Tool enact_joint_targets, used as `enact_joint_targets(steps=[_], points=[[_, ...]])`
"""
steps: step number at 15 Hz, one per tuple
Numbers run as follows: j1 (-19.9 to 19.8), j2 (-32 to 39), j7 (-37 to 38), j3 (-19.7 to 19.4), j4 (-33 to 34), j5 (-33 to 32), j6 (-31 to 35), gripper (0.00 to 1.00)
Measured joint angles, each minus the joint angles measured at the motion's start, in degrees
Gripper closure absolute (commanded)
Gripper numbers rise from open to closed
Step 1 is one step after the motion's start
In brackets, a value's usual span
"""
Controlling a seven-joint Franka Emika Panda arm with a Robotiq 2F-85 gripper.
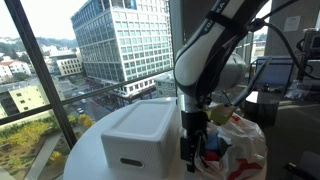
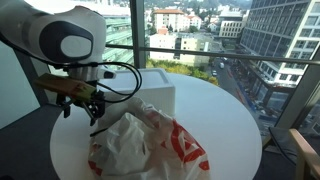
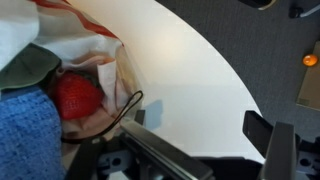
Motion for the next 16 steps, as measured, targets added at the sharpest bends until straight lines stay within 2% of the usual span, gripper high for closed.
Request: enact_joint_targets(steps=[5,10,11,12,13,14,16], points=[[0.0,2.2,6.3,-0.2,0.3,-14.7,1.3,0.00],[0.0,4.4,14.3,-0.6,1.7,-24.6,7.0,0.00],[0.0,4.8,15.8,-0.8,1.9,-26.1,7.8,0.25],[0.0,5.4,17.2,-1.2,2.2,-27.3,8.3,0.27],[0.0,5.8,18.3,-1.5,2.3,-28.3,8.7,0.34],[0.0,6.2,19.4,-1.9,2.5,-29.1,9.0,0.44],[0.0,6.9,20.8,-2.2,2.8,-29.5,9.6,0.58]])
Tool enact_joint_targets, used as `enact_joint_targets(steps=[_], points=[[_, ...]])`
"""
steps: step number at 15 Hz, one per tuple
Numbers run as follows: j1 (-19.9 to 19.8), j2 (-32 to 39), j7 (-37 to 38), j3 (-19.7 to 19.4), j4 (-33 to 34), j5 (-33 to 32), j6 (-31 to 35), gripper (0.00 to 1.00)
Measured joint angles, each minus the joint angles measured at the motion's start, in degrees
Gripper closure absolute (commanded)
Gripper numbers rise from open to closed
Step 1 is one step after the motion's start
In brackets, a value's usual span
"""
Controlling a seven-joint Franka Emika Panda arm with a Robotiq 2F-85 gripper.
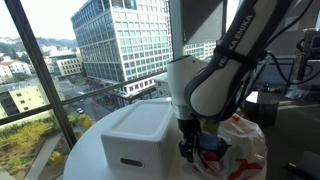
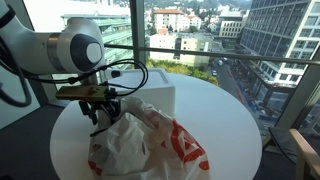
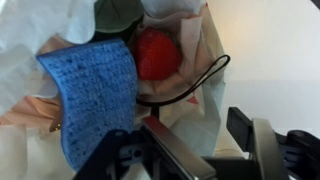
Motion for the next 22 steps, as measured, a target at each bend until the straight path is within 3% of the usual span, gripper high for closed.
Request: enact_joint_targets(steps=[4,6,8,10,16,19,22], points=[[0.3,0.1,2.2,0.0,0.6,0.0,0.4,0.89],[0.6,0.0,3.5,0.0,1.0,0.0,0.3,0.97],[0.6,0.1,5.4,0.0,1.2,0.3,0.0,1.00],[0.4,0.1,5.7,0.2,1.2,5.1,0.0,0.95],[-5.3,-1.2,-5.3,3.6,1.2,31.7,-0.1,0.95],[-5.8,-4.5,-3.3,1.6,0.8,28.7,-2.3,0.95],[-5.5,-9.1,4.6,0.0,0.6,17.6,-6.9,0.94]])
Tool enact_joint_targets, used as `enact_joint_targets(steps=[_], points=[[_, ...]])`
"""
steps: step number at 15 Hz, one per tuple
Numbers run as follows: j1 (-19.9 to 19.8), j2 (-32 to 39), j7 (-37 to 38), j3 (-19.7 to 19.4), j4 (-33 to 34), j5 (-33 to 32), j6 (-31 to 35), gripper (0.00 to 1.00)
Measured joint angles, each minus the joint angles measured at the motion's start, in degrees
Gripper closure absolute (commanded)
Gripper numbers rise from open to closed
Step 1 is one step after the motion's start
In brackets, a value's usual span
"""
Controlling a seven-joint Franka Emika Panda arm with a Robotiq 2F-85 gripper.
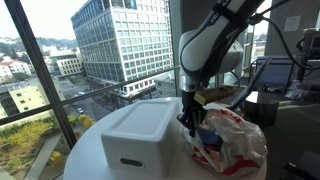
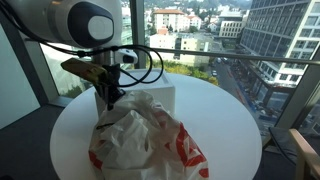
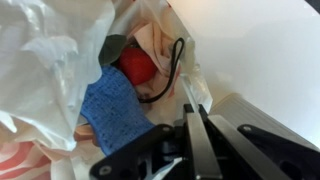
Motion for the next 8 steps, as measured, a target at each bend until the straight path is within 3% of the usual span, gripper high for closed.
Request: enact_joint_targets(steps=[5,8], points=[[0.4,-9.8,10.6,0.9,0.3,-14.5,-6.3,0.95],[0.6,-14.4,12.0,2.5,0.8,-16.2,-10.0,0.95]])
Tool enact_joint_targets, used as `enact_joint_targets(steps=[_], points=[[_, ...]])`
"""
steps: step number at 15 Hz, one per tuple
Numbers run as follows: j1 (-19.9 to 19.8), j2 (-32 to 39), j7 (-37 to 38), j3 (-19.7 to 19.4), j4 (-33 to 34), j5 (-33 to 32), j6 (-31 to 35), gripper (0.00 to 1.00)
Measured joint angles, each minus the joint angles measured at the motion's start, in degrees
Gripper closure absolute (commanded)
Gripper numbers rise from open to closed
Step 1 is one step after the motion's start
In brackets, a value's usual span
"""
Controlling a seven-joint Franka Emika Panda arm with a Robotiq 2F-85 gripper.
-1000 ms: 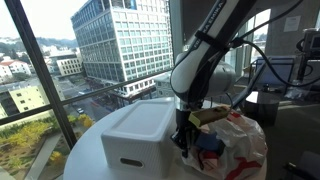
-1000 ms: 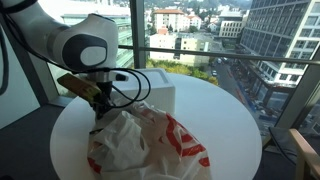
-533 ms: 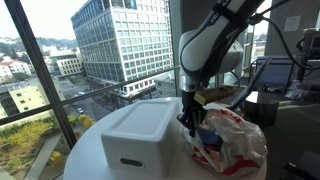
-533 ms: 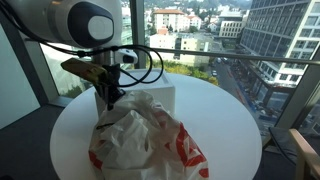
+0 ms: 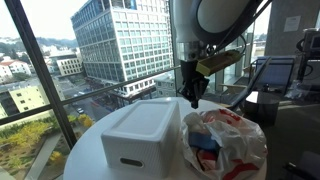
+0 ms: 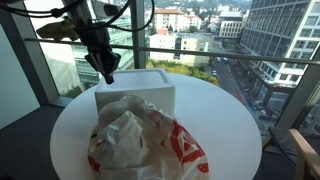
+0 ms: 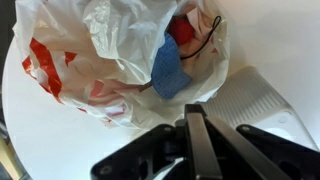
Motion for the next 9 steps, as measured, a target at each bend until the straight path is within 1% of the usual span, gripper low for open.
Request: enact_joint_targets(steps=[3,4,6,9], points=[[0.6,0.3,-0.1,0.4,-0.1,1.7,0.1,0.97],[0.8,1.1,-0.2,0.4,-0.3,2.8,0.9,0.71],[1.2,3.3,0.0,0.5,-0.6,3.6,3.1,0.71],[1.2,5.6,2.6,0.8,-0.6,0.8,3.0,0.49]])
